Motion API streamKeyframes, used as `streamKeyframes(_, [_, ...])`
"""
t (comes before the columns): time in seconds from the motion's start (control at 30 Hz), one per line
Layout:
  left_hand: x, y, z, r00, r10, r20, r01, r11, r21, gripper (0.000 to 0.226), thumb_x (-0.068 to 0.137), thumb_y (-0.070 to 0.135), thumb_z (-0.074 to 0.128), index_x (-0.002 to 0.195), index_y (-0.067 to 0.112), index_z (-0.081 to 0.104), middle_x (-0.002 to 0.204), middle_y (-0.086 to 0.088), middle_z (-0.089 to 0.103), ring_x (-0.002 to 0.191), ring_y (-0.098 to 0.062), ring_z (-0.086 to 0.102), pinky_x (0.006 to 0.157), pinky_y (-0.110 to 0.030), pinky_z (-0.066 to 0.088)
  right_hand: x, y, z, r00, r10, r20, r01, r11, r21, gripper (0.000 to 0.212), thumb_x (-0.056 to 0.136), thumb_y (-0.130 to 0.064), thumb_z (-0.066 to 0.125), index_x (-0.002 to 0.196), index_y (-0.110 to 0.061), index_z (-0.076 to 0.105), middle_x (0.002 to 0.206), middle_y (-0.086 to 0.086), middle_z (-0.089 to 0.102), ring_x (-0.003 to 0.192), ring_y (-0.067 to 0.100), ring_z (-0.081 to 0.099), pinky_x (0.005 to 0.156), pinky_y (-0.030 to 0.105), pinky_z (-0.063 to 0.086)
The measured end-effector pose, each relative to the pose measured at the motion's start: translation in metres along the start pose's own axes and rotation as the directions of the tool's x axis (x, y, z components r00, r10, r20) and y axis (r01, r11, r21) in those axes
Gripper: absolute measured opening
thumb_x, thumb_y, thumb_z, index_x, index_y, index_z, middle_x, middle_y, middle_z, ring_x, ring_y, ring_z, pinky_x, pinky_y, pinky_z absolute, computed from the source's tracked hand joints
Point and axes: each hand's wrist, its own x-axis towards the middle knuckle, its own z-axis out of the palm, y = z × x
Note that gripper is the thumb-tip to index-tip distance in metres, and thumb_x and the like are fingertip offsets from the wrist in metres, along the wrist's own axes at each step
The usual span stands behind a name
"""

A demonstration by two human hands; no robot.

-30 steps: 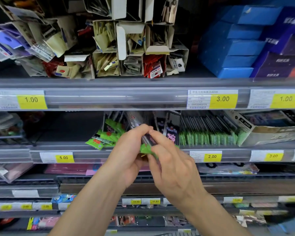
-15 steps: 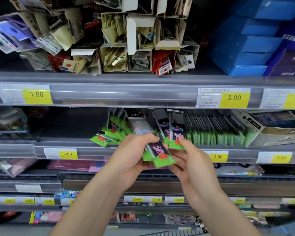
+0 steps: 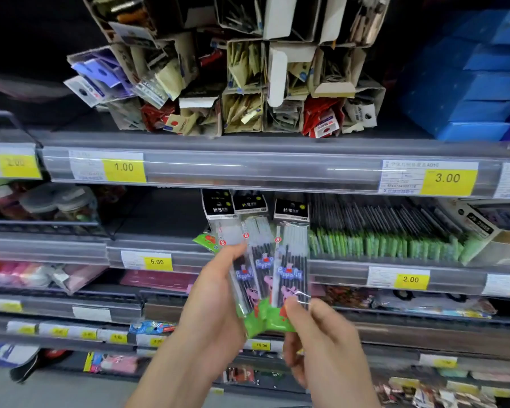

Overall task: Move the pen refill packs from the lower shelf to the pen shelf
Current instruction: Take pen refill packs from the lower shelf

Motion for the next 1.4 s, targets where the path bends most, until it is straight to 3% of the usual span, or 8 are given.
streamKeyframes(0.2, [-0.007,-0.002,-0.024,0.997,-0.066,-0.027,0.067,0.997,0.047,0.026,0.078,0.028,0.082,0.097,0.011,0.079,0.095,-0.012,0.081,0.095,-0.027,0.080,0.077,-0.038,0.062,0.008,-0.006,0.020,0.931,-0.022,0.364,0.266,0.723,-0.637,0.027,0.099,-0.065,0.031,0.088,-0.049,0.050,0.083,-0.010,0.054,0.091,0.024,0.059,0.086,0.040,0.047])
streamKeyframes(0.3, [-0.012,0.004,-0.033,0.993,-0.118,-0.023,0.118,0.993,-0.016,0.024,0.067,0.026,0.086,0.085,0.012,0.078,0.081,-0.009,0.079,0.078,-0.023,0.078,0.070,-0.034,0.063,0.005,-0.013,0.024,0.931,-0.026,0.365,0.311,0.580,-0.753,0.041,0.083,-0.084,0.018,0.074,-0.055,0.045,0.077,-0.010,0.057,0.089,0.024,0.058,0.083,0.044,0.049])
streamKeyframes(0.5, [-0.014,0.005,-0.047,0.999,-0.006,-0.042,-0.006,0.961,-0.278,0.030,0.075,0.013,0.077,0.104,0.009,0.073,0.075,-0.004,0.069,0.079,-0.022,0.076,0.092,-0.039,0.059,0.002,-0.009,0.043,0.910,-0.079,0.407,0.321,0.757,-0.569,0.060,0.086,-0.080,0.036,0.078,-0.024,0.056,0.067,0.004,0.066,0.062,0.019,0.063,0.073,0.045,0.055])
streamKeyframes(0.67, [-0.015,0.019,-0.069,0.998,0.028,-0.064,-0.048,0.938,-0.342,0.022,0.089,0.010,0.068,0.111,0.010,0.066,0.077,-0.004,0.063,0.067,-0.019,0.063,0.069,-0.034,0.059,0.025,-0.016,0.045,0.953,-0.144,0.268,0.268,0.812,-0.519,0.062,0.078,-0.078,0.047,0.067,-0.017,0.055,0.055,-0.009,0.057,0.055,0.005,0.054,0.063,0.038,0.047])
streamKeyframes(0.77, [-0.013,0.030,-0.079,0.995,0.027,-0.093,-0.057,0.940,-0.336,0.027,0.082,0.012,0.073,0.108,0.009,0.067,0.075,-0.004,0.064,0.061,-0.017,0.062,0.070,-0.033,0.058,0.049,-0.027,0.049,0.796,-0.602,0.055,0.457,0.539,-0.708,0.025,0.092,-0.050,0.059,0.081,-0.029,0.068,0.080,-0.016,0.062,0.085,0.007,0.054,0.070,0.033,0.040])
streamKeyframes(0.87, [-0.014,0.036,-0.078,0.996,0.020,-0.083,-0.046,0.943,-0.328,0.030,0.077,0.014,0.074,0.106,0.008,0.066,0.075,-0.005,0.063,0.059,-0.017,0.060,0.069,-0.033,0.056,0.078,-0.044,0.066,0.634,-0.773,0.031,0.361,0.261,-0.895,0.039,0.096,-0.046,0.060,0.113,-0.014,0.073,0.106,0.010,0.070,0.106,0.033,0.054,0.084,0.044,0.046])
streamKeyframes(1.13, [0.002,0.060,-0.083,0.998,-0.025,-0.063,0.006,0.959,-0.283,0.022,0.076,0.014,0.070,0.097,0.008,0.065,0.076,-0.006,0.061,0.064,-0.020,0.057,0.071,-0.035,0.054,0.120,-0.064,0.107,0.866,-0.500,-0.019,0.062,0.145,-0.988,0.037,0.092,-0.052,0.057,0.107,-0.022,0.071,0.115,0.009,0.071,0.125,0.035,0.052,0.104,0.050,0.036])
streamKeyframes(1.4, [0.034,0.083,-0.094,0.991,-0.121,-0.052,0.114,0.987,-0.110,0.005,0.101,0.017,0.059,0.100,0.011,0.060,0.071,-0.005,0.064,0.059,-0.017,0.058,0.064,-0.031,0.050,0.107,-0.037,0.118,0.538,-0.839,-0.086,0.110,0.171,-0.979,0.011,0.084,-0.017,0.071,0.085,-0.008,0.078,0.078,0.014,0.075,0.093,0.037,0.066,0.074,0.043,0.047])
